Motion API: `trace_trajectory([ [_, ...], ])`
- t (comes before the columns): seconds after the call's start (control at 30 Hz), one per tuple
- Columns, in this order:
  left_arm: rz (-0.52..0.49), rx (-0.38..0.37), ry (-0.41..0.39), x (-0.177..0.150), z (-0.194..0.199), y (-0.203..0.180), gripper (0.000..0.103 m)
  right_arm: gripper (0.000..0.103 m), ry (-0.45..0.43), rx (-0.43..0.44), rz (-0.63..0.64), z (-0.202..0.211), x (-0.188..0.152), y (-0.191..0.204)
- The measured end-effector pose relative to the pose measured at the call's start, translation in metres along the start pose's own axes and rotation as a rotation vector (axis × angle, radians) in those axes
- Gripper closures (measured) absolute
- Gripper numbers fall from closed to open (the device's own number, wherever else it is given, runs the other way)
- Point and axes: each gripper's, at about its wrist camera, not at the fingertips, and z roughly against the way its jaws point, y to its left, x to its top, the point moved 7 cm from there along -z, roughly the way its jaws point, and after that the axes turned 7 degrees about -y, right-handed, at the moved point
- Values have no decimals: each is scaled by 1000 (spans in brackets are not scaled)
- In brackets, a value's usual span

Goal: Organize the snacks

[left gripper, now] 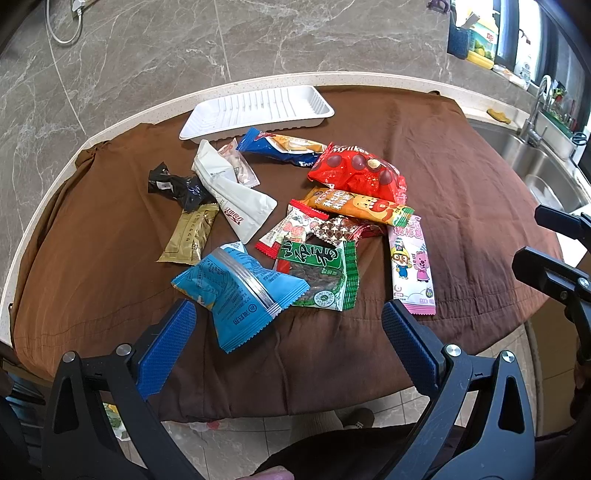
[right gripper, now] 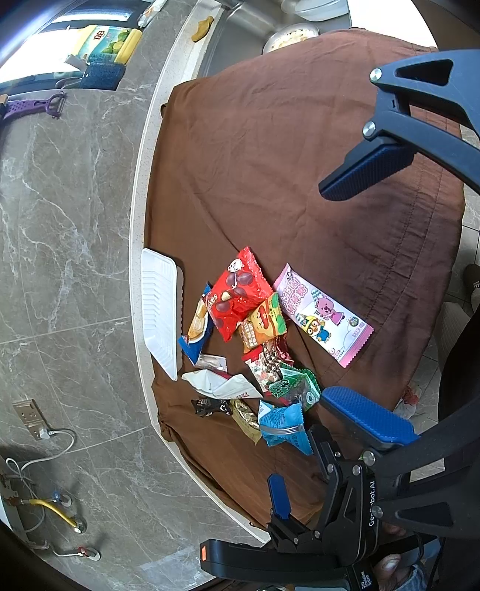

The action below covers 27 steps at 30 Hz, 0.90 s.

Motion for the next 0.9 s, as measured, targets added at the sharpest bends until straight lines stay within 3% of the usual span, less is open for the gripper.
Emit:
trace_trajectory([
  [0.9, -6, 1, -2, -1, 2, 1, 1, 0, -1, 3, 2, 0, 1, 4],
])
